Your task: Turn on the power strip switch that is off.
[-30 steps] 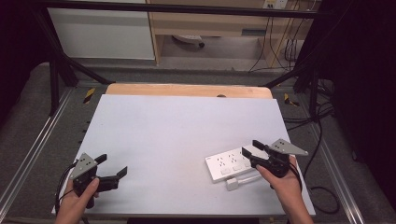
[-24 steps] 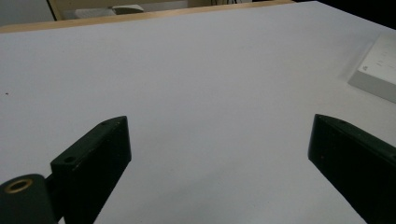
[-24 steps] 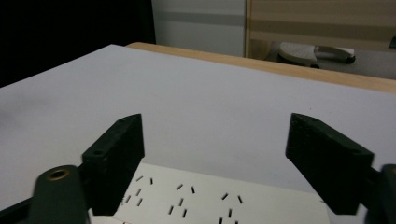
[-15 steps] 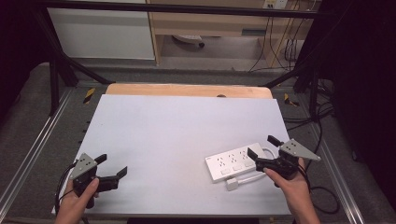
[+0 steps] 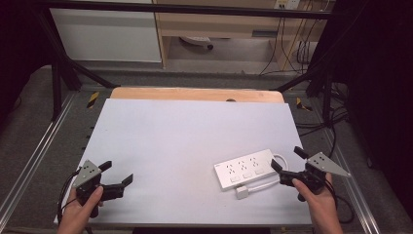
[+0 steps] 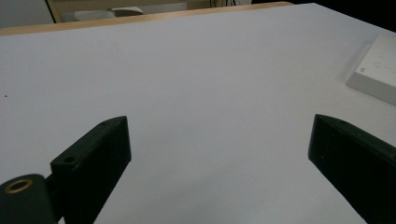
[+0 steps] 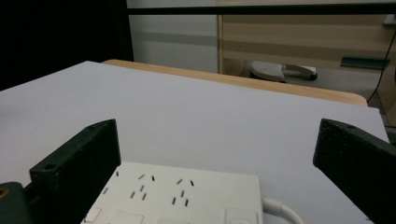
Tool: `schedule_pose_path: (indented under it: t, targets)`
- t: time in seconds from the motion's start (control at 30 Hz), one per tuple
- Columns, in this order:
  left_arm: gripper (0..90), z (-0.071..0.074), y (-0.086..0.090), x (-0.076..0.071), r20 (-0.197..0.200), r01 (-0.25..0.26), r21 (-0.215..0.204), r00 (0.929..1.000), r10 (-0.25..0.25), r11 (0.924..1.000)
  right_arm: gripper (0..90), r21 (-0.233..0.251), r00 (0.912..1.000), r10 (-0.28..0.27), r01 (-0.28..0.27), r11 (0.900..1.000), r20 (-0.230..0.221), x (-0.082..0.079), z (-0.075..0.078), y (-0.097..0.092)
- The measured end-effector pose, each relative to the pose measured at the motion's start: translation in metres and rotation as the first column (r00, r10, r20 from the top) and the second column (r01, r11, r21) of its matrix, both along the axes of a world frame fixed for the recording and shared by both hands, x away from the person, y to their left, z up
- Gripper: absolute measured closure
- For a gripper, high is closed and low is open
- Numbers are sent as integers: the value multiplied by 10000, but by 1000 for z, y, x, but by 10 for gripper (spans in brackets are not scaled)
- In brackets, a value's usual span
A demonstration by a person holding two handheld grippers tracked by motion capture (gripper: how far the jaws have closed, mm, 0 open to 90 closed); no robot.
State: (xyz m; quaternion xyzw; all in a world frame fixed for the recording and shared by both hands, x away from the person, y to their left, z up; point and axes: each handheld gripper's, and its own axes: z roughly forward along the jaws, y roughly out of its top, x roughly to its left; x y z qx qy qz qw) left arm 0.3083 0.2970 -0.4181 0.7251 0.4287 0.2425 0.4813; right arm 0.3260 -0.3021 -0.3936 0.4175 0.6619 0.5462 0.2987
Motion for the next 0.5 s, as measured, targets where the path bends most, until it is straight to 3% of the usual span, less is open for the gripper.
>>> schedule_pose_path:
  t: [0.2, 0.5]
  targets:
    - [58, 0, 0, 0, 0, 8, 9, 10000, -8, 10000, 14, -163, 9999, 60, -63, 9998, -158, -8, -19, -13]
    - [58, 0, -1, 1, -20, 107, -37, 9999, -107, 9999, 34, -705, 9936, 15, -95, 9975, -1128, -2, -46, -18]
